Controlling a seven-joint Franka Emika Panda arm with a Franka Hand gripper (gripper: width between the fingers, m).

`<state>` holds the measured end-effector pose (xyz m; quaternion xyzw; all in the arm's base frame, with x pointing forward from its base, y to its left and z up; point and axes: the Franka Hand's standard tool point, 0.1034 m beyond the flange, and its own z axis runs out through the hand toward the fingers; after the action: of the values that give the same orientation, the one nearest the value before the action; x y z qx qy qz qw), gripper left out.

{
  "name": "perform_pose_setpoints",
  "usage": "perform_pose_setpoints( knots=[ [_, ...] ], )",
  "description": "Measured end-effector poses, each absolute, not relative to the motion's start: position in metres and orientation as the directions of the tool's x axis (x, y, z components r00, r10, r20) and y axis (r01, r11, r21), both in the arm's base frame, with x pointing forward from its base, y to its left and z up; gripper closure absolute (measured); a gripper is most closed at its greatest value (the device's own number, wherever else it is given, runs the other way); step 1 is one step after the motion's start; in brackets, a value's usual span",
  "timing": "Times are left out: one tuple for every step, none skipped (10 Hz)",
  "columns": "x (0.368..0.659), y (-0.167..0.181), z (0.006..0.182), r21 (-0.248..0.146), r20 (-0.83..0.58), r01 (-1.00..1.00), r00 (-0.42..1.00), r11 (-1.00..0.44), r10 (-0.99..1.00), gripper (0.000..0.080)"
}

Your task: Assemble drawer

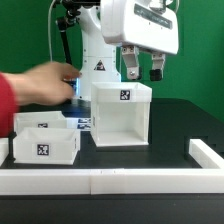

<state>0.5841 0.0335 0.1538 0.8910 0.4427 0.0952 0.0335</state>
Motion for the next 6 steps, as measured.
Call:
perform_pose_setpoints(
  knots=[
    [0.5840, 0.0334, 0.1538, 0.144, 0.140, 0.782, 0.590, -0.606, 0.795, 0.0150],
    [0.5840, 0.0334, 0.1538, 0.144, 0.140, 0.782, 0.590, -0.606, 0.795, 0.0150],
    [0.5839, 0.0334, 0.1536, 0.144, 0.140, 0.783, 0.590, -0.605, 0.796, 0.0150],
    [0.5837, 0.0334, 0.1530, 0.143, 0.139, 0.783, 0.590, -0.605, 0.796, 0.0150],
    [0.5836, 0.0334, 0.1526, 0.142, 0.139, 0.783, 0.590, -0.605, 0.796, 0.0150],
    [0.5835, 0.0334, 0.1522, 0.142, 0.138, 0.783, 0.590, -0.605, 0.795, 0.0150]
  ],
)
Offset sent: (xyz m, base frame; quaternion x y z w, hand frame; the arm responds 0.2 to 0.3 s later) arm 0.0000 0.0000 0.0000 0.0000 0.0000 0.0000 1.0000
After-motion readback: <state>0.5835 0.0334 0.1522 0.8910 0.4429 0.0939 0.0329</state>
